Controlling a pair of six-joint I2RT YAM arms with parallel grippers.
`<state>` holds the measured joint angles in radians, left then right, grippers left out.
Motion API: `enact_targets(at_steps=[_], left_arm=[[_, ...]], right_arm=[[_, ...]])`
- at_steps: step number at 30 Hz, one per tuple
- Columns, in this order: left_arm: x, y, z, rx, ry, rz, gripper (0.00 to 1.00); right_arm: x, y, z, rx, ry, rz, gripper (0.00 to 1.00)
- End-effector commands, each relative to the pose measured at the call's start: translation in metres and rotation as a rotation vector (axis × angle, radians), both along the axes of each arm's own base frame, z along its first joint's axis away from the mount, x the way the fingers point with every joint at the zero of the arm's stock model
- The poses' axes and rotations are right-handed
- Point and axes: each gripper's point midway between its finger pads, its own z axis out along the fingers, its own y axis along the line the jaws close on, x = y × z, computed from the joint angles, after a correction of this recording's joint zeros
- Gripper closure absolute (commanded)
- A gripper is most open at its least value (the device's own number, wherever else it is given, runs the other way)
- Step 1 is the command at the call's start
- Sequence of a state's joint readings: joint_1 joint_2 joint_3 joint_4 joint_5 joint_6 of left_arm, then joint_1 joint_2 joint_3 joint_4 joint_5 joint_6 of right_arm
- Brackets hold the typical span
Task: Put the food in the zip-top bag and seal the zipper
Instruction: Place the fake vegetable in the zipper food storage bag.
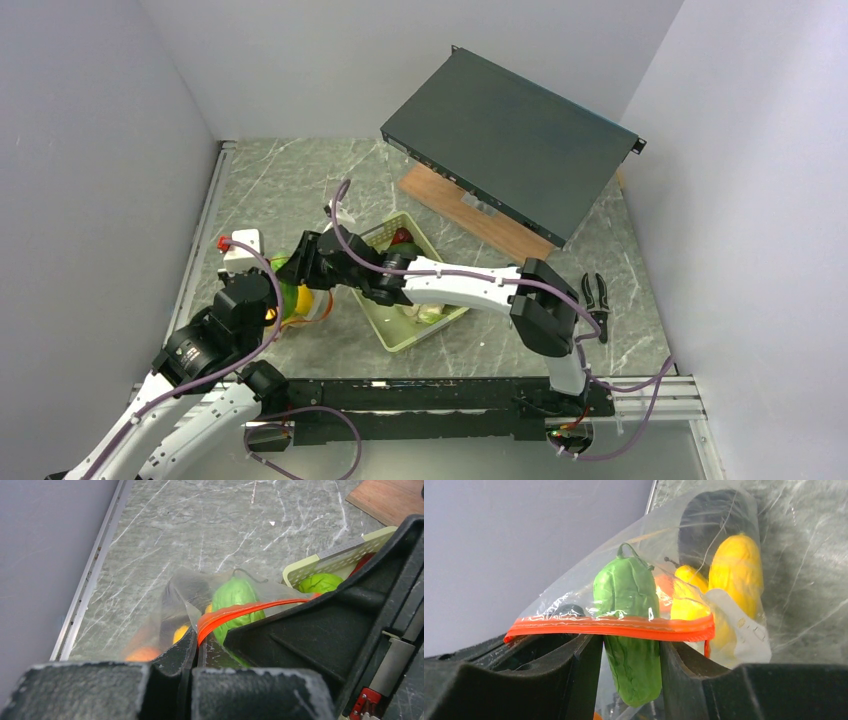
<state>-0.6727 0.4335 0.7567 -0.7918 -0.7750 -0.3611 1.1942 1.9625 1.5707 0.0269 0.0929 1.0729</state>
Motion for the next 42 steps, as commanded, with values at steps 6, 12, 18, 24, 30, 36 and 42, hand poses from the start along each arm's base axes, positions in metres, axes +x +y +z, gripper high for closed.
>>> enact_targets(at_steps=[6,12,18,24,30,36,42], left_arm=[[0.001,0.001,0.008,-0.029,-0.034,0.01,1.0],[0.001,0.0,0.009,-0.031,-0.035,0.005,1.0],[0.001,-0.001,0.008,-0.029,-0.033,0.001,1.0],[0.0,0.0,0.009,-0.035,-0.037,0.006,1.0],[0.001,-0.001,0.008,-0.03,-0.032,0.002,1.0],[0.001,0.0,0.009,-0.032,-0.037,0.006,1.0],[0.0,-0.001,0.009,-0.035,-0.039,0.0,1.0]], right_arm=[[0.014,0.018,0.004,0.066,0.175,-0.125,0.81],[0.015,0.017,0.005,0.055,0.149,-0.123,0.53],[0.011,0.013,0.007,0.042,0.119,-0.088,0.43],[0.003,0.008,0.011,0.056,0.101,-0.048,0.41],[-0.003,-0.003,0.03,0.074,0.018,-0.002,0.41],[-0.012,-0.022,0.058,0.103,-0.153,0.074,0.42],[-0.023,-0.045,0.069,0.082,-0.339,0.159,0.41]])
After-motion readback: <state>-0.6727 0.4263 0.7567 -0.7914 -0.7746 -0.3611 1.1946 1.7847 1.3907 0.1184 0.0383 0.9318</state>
